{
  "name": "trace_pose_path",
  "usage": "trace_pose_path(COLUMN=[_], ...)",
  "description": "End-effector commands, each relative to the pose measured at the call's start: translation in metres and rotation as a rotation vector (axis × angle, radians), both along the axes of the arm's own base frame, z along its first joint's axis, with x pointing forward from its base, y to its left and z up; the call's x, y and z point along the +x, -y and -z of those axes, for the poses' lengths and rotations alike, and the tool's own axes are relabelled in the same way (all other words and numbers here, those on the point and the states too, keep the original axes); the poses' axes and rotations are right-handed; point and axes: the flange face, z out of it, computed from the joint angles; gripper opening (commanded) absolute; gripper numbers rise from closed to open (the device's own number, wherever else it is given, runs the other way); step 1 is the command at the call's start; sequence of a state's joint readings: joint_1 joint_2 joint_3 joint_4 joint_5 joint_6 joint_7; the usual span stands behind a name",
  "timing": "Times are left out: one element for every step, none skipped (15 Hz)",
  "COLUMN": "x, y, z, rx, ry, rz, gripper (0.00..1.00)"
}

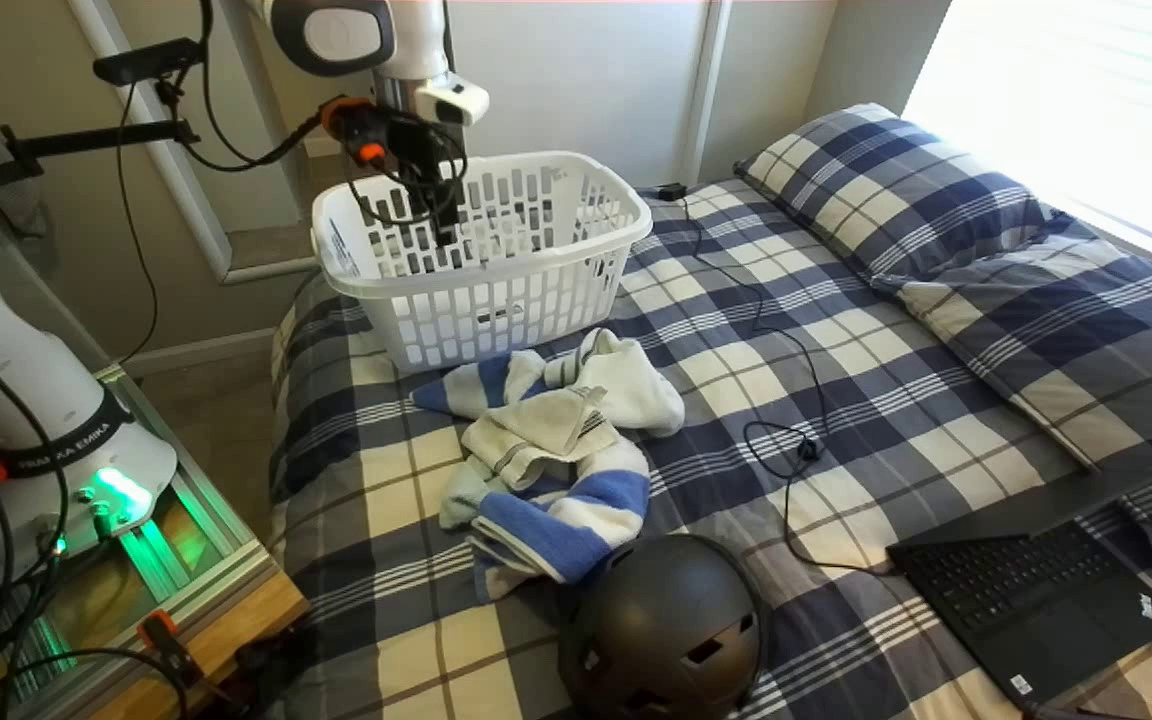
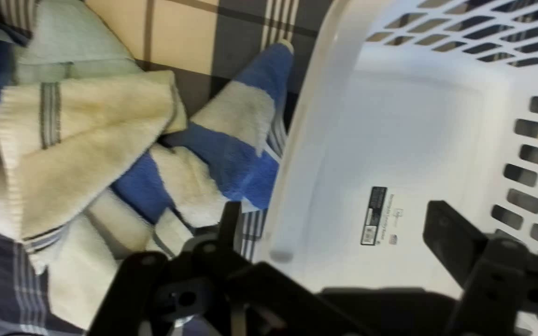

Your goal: Pick up the white basket and move it to be vertical with the left side of the bed

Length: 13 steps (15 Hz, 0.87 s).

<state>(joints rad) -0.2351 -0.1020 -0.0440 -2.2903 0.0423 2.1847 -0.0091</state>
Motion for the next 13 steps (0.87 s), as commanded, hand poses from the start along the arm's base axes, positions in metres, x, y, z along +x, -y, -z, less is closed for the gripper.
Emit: trace_pose_path(x=[-0.035, -0.042, -0.050, -0.057, -0.064, -0.072, -0.077, -0.082, -0.062, -0.066, -0.067, -0.066, -0.065], y=[0.000, 0.001, 0.003, 0.007, 0.009, 0.014, 0.019, 0.029, 0.019, 0.022, 0.022, 0.022, 0.020], z=[-0.033, -0.042, -0.050, -0.058, -0.065, -0.071, -0.075, -0.078, -0.074, -0.077, -0.078, -0.076, -0.074], rx=[-0.201, -0.260, -0.320, -0.372, -0.425, -0.469, -0.503, -0.532, -0.472, -0.479, -0.478, -0.478, -0.477], ry=[-0.038, -0.045, -0.048, -0.052, -0.044, -0.035, -0.014, -0.004, -0.033, -0.026, -0.024, -0.026, -0.029], rz=[0.028, 0.031, 0.016, -0.025, -0.051, -0.094, -0.140, -0.186, -0.113, -0.114, -0.112, -0.114, -0.118], gripper=[1.00, 1.00, 1.00, 1.00, 1.00, 1.00, 1.00, 1.00, 1.00, 1.00, 1.00, 1.00, 1.00])
